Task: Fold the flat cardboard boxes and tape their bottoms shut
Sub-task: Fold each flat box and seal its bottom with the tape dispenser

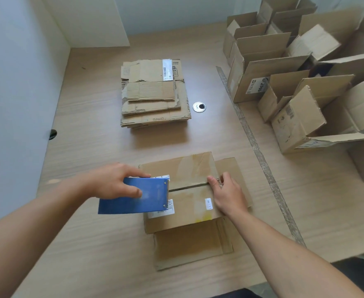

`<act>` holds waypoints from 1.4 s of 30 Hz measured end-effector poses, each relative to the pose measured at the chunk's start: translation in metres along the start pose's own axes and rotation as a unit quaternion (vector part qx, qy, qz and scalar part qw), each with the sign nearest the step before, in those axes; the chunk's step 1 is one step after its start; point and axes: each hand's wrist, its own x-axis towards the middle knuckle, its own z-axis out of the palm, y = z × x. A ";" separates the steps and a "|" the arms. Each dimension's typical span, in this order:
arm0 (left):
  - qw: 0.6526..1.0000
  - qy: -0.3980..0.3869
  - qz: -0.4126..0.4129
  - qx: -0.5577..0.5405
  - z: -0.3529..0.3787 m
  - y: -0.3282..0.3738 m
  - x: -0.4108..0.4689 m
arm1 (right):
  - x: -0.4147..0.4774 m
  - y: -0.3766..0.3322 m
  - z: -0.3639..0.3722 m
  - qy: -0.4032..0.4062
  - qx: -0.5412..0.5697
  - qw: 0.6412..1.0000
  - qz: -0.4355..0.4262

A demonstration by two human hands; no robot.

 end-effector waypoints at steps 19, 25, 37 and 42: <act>0.988 -0.053 0.046 -0.139 -0.027 0.009 -0.053 | -0.013 -0.001 -0.006 -0.047 -0.040 0.989 -0.135; 0.987 -0.074 -0.022 -0.139 -0.003 -0.009 -0.044 | -0.007 0.002 -0.005 -0.064 -0.059 0.987 -0.134; 0.982 -0.032 -0.005 -0.186 0.009 -0.017 -0.046 | -0.030 0.002 0.016 -0.013 -0.209 0.903 -0.374; 0.981 -0.031 -0.001 -0.191 0.009 -0.029 -0.052 | -0.031 -0.008 0.021 0.032 -0.162 0.929 -0.330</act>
